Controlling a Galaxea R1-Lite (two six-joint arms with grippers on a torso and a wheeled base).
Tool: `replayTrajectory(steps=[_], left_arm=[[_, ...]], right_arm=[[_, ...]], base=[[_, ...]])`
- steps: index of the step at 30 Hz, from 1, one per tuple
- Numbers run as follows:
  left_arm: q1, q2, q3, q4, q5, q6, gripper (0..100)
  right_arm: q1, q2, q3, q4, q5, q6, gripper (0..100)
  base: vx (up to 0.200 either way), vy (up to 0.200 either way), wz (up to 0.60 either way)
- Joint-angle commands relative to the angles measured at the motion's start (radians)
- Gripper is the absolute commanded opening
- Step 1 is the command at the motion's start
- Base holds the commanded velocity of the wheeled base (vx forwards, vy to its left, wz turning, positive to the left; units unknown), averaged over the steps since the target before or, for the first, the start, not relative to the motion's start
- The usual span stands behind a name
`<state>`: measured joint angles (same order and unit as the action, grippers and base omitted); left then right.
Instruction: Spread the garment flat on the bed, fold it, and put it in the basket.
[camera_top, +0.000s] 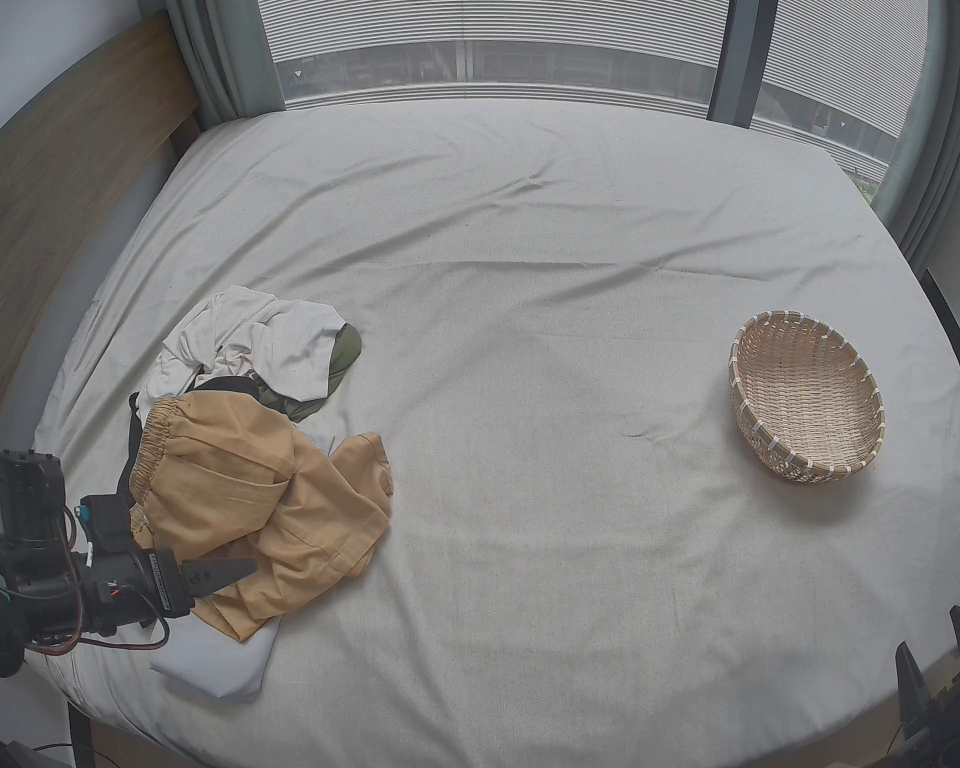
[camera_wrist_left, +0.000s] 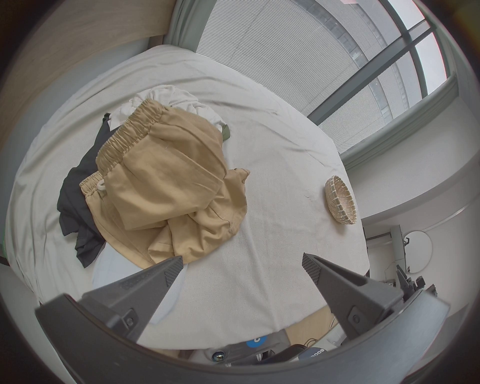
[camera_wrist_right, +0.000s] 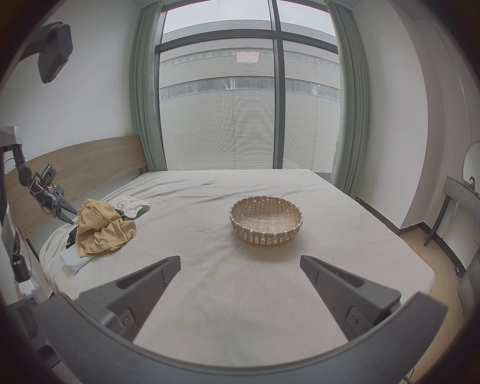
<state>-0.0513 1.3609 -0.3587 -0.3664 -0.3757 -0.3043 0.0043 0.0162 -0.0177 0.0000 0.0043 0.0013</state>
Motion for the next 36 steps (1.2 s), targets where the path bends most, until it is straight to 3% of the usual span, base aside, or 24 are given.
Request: replayTrajectory(steps=[1,14,27,36], left_arm=[[0.014,0.139,0.021,-0.049,0.005,0.004,100],[0.039,0.285,0.063,-0.177,0.003,0.004,100],[0.033,0.379,0.07,-0.198,0.006,0.007,100],[0.036,0.503,0.083,-0.376,0.009,0.007,100]], right_arm=[[0.0,-0.016,0.016,0.0,0.0,0.002,100],[-0.001,-0.016,0.016,0.0,0.0,0.0,100],[-0.001,-0.016,0.016,0.0,0.0,0.0,100],[-0.001,-0.016,0.016,0.0,0.0,0.0,100]], base=[[0.0,0.0,0.0],[0.0,0.0,0.0],[0.0,0.0,0.0],[0.0,0.0,0.0]])
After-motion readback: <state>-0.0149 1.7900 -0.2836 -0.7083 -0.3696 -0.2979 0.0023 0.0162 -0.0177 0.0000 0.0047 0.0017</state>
